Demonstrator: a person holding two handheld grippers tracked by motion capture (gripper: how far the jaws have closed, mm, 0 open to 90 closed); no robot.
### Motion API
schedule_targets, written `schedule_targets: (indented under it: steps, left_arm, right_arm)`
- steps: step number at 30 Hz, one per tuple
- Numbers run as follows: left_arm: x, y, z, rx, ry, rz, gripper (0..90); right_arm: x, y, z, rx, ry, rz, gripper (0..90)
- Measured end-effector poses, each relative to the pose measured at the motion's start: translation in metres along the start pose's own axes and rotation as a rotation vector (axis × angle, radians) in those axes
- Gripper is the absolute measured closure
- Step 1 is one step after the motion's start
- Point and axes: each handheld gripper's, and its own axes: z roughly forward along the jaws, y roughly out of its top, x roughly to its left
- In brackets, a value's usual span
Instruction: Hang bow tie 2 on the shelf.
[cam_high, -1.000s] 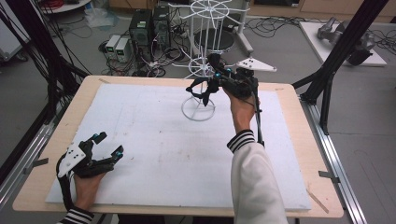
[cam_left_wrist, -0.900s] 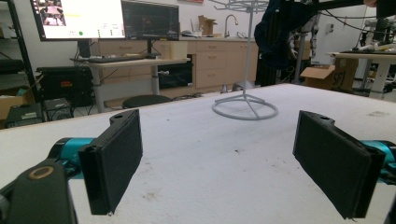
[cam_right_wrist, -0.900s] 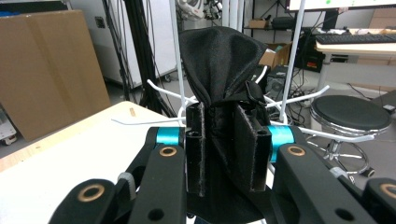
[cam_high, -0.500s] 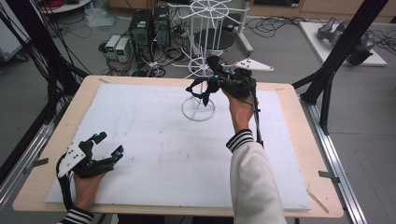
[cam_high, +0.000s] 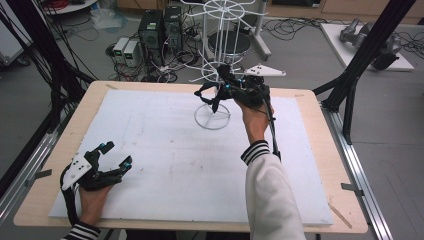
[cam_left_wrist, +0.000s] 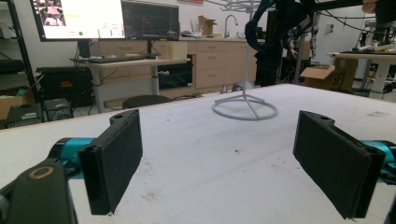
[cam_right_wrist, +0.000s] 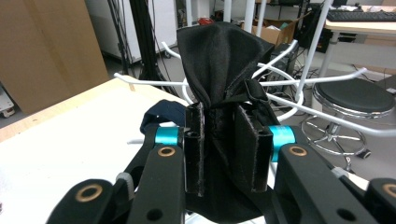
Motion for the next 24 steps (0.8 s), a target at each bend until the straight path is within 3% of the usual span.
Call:
schedule_targets:
  steps: [8, 18, 22, 24]
  left_arm:
    - [0.0000, 0.0000, 0.0000, 0.000, 0.000, 0.000, 16.2]
    - [-0.0001, 0.0000, 0.0000, 0.000, 0.000, 0.000, 16.2]
    - [0.0000, 0.0000, 0.0001, 0.000, 0.001, 0.000, 16.2]
    - [0.0000, 0.0000, 0.0001, -0.001, 0.001, -0.001, 16.2]
  right_arm:
    - [0.0029, -0.0003, 0.0013, 0.015, 0.000, -0.021, 69.8]
    - [0.0028, 0.0016, -0.0029, -0.004, 0.002, -0.029, 64.3]
    - [0.0022, 0.0026, -0.0058, -0.013, 0.000, -0.035, 55.6]
    - [0.0031, 0.0037, -0.0075, -0.027, 0.002, -0.039, 39.2]
